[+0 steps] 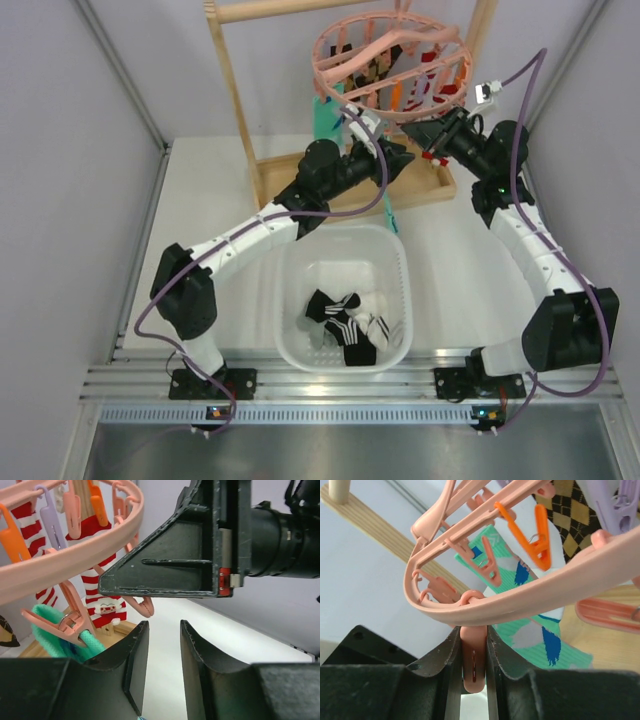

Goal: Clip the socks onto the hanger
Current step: Open the clamp at the hanger.

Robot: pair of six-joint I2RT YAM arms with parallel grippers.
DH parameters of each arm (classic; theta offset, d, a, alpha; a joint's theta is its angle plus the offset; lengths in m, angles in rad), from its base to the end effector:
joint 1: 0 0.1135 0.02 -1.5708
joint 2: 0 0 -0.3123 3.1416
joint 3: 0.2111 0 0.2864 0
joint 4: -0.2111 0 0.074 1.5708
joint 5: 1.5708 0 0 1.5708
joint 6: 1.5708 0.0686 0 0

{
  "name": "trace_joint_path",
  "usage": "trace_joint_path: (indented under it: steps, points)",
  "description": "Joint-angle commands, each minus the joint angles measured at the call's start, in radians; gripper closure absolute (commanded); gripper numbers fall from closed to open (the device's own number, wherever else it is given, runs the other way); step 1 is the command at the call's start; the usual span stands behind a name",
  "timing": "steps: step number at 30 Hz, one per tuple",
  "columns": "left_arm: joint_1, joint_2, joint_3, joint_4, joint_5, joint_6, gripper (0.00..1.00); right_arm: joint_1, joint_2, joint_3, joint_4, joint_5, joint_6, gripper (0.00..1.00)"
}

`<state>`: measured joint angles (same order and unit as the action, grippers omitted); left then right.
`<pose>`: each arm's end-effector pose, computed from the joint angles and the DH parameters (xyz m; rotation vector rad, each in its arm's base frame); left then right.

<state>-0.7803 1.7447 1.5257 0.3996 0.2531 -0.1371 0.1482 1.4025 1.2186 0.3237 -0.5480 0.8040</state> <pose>0.3422 -0.3629 0.4440 0.6659 1.3012 -0.9320 0.3757 0.0922 0.4476 0.0236 1.5613 1.1546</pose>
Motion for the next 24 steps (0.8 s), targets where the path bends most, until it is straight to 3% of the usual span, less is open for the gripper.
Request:
trace_joint_path:
  steps: [1, 10, 13, 18, 24]
  points:
    - [0.004, 0.009, 0.047, 0.097, -0.035, -0.018, 0.63, 0.013, 0.004, 0.009, 0.109, -0.072, -0.023, 1.00]
    - [0.033, 0.045, 0.063, 0.145, -0.009, -0.099, 0.64, 0.014, 0.010, 0.009, 0.133, -0.118, -0.039, 1.00]
    - [0.067, 0.056, 0.063, 0.180, 0.029, -0.200, 0.63, 0.016, 0.019, 0.006, 0.167, -0.148, -0.046, 1.00]
    - [0.131, 0.101, 0.060, 0.298, 0.199, -0.413, 0.71, 0.017, 0.055, 0.015, 0.238, -0.219, -0.009, 1.00]
    - [0.153, 0.136, 0.059, 0.403, 0.276, -0.545, 0.73, 0.017, 0.075, 0.021, 0.285, -0.260, 0.020, 0.99]
